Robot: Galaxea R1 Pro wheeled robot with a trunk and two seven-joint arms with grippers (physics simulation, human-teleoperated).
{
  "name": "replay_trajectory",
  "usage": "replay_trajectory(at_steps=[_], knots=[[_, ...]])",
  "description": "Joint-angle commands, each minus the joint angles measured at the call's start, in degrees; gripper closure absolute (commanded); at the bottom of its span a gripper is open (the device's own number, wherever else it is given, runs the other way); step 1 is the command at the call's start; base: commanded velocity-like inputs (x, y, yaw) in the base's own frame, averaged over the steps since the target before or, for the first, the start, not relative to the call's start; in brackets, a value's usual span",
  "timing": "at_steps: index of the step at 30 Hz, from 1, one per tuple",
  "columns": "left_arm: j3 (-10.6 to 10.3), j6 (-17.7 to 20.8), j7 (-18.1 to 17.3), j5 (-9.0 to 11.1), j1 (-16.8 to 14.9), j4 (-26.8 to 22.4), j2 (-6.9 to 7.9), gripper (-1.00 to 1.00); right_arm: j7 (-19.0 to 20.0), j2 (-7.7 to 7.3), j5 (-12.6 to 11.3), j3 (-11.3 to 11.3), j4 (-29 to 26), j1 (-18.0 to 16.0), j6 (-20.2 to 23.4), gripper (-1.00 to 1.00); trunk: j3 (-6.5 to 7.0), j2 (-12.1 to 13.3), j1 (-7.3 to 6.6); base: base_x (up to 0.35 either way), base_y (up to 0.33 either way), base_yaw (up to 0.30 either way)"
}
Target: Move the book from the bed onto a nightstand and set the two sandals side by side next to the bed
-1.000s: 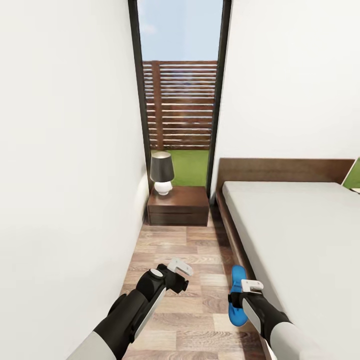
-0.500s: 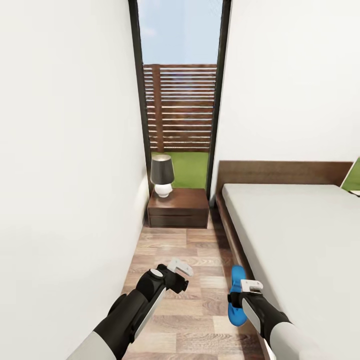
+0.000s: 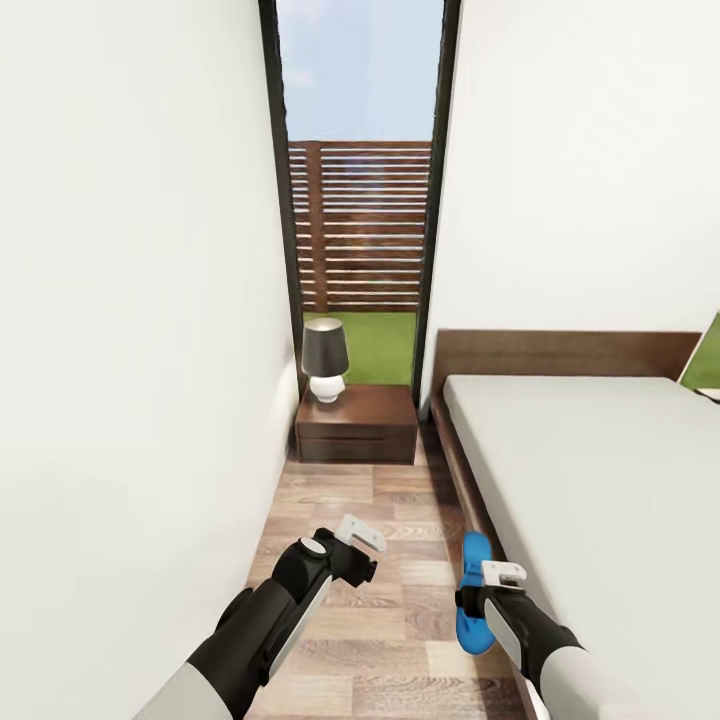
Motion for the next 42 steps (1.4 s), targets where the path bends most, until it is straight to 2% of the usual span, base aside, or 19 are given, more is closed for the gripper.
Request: replay_trajectory(at_steps=[1, 21, 42], knots=[[0.00, 0.28, -0.12, 0.01, -0.05, -0.05, 0.00, -1.00, -0.29, 0.01, -0.57, 0.04, -0.10, -0.01, 0.26, 1.00, 0.17, 0.33, -0.20, 0.000, 0.000, 0.000], [-0.05, 0.28, -0.12, 0.01, -0.05, -0.04, 0.00, -1.00, -0.29, 0.01, -0.61, 0.12, -0.03, 0.10, 0.23, 1.00, 5.59, 8.35, -4.59, 0.000, 0.000, 0.000], [-0.03, 0.28, -0.12, 0.01, -0.05, -0.04, 0.00, -1.00, -0.29, 0.01, -0.61, 0.07, 0.06, 0.10, 0.18, 1.00, 7.51, 8.35, -4.59, 0.000, 0.000, 0.000]])
